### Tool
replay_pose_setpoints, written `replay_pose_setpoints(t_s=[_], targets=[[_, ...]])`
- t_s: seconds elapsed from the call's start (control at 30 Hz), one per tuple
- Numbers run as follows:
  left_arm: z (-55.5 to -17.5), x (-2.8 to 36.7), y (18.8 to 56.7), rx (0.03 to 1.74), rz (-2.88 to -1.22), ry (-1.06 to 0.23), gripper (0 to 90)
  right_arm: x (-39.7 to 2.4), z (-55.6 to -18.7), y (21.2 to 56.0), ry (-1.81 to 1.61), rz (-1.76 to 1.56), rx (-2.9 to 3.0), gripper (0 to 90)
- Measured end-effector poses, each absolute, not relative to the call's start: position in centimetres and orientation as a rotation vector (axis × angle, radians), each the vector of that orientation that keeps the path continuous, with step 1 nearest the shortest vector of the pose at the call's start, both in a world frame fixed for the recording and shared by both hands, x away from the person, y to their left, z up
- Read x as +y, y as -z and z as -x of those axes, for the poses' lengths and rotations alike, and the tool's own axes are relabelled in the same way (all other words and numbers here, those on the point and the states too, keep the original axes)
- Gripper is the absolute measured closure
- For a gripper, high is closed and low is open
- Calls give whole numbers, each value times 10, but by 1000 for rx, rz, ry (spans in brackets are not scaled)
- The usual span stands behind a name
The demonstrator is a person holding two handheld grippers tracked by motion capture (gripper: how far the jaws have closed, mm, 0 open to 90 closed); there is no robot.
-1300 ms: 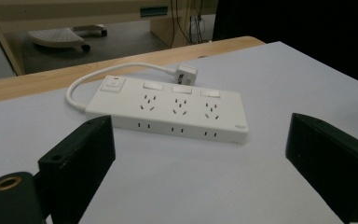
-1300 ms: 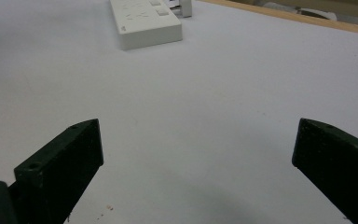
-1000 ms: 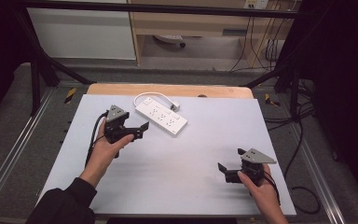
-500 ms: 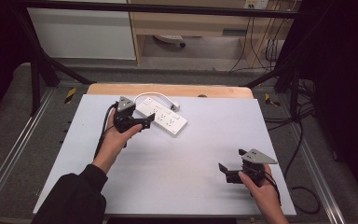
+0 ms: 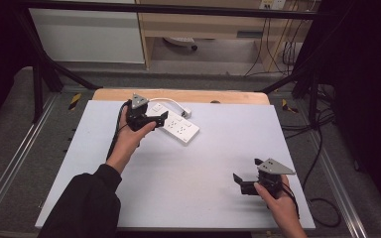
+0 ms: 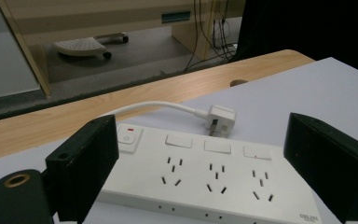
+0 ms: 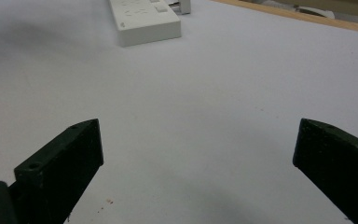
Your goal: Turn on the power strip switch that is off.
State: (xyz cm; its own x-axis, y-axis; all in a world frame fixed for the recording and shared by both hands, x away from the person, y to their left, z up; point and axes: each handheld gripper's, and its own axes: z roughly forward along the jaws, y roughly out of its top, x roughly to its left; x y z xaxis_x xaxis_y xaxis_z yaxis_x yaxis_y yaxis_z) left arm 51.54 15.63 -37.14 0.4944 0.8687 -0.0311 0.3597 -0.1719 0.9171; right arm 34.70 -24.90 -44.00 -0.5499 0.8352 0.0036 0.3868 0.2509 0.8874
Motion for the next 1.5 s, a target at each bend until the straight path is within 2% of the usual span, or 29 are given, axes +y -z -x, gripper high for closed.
replay_pose_setpoints(t_s=[0.83,1.5], targets=[[-554,149,372,1100,-1719,-726,125,-246,-348,441,-1233,-1086,2066,21],[-579,138,389,1142,-1785,-710,119,-243,-348,441,-1229,-1073,2083,21]])
